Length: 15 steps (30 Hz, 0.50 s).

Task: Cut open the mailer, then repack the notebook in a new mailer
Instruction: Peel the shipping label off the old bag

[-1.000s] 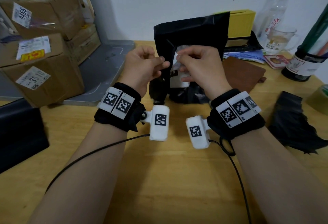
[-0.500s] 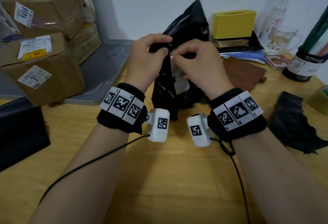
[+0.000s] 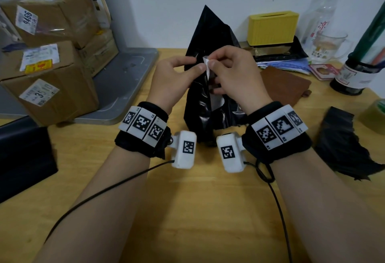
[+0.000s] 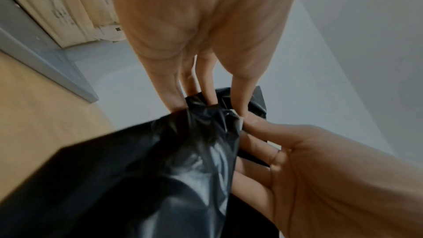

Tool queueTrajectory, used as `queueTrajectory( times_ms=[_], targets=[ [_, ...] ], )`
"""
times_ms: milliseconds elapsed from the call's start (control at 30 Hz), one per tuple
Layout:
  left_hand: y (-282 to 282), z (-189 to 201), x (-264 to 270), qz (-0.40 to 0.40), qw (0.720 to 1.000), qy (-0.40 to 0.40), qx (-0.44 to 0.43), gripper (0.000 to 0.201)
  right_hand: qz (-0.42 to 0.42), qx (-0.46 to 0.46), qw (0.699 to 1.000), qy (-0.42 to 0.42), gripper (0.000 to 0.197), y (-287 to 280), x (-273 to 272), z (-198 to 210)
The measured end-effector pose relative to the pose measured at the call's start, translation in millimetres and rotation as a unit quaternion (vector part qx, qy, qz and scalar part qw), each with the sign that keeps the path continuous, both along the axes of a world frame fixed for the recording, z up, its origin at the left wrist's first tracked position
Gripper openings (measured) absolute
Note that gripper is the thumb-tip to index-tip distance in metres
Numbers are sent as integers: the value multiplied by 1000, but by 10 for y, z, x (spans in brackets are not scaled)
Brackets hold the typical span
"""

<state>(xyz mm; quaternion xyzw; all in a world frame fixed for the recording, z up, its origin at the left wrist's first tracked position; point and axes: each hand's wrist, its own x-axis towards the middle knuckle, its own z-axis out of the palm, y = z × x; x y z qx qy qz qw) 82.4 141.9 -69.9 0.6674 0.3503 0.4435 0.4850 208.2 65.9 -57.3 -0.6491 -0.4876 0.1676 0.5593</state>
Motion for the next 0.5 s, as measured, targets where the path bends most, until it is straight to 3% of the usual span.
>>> queueTrajectory(
  times_ms=[200,300,500],
  targets=[
    [-7,-21,-27,-18,999,-10,31,19,14,31,999,-14,14,17,4,-18],
    [-4,-18,-32,-11,1000,3,29,33,12,34,999,-8,9,21,7,-24],
    [14,-41,-37,2,997,-56,-60,16,-4,41,999,-26,9,32,14,-26]
  ],
)
